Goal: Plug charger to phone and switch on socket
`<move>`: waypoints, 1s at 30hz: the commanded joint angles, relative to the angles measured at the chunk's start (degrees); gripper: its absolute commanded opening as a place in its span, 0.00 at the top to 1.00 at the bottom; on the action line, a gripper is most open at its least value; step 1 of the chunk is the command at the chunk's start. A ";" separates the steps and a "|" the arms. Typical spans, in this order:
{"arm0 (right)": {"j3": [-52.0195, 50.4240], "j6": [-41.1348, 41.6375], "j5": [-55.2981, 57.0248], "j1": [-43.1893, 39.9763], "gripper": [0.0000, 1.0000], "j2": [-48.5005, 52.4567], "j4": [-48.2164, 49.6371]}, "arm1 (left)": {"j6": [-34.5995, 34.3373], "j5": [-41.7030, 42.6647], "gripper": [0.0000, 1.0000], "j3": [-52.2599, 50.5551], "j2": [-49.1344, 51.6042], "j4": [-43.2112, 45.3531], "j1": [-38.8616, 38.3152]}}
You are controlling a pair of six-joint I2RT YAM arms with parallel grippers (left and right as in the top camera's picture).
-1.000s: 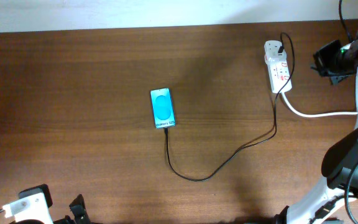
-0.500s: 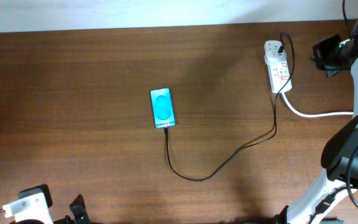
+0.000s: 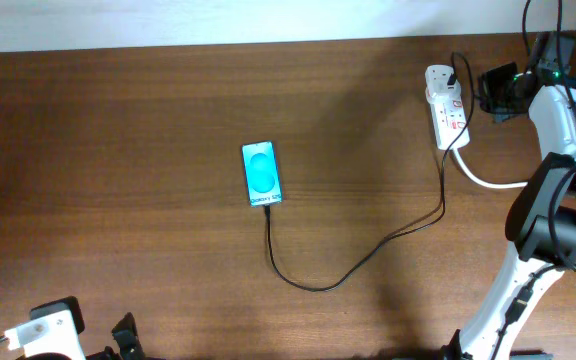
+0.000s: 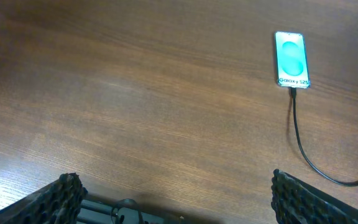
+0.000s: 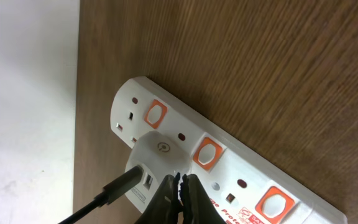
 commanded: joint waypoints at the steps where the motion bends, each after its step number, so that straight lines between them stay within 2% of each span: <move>1: 0.61 0.48 0.42 1.38 0.96 2.93 0.31 | -0.76 -0.42 0.01 0.04 -0.35 0.09 0.13; 21: 0.59 0.94 3.76 3.74 0.96 5.68 3.17 | -0.76 -0.42 0.01 0.04 -0.35 0.09 0.13; 30: 0.39 3.69 3.78 4.70 0.96 5.70 3.13 | -0.76 -0.44 0.01 0.04 -0.35 0.09 0.13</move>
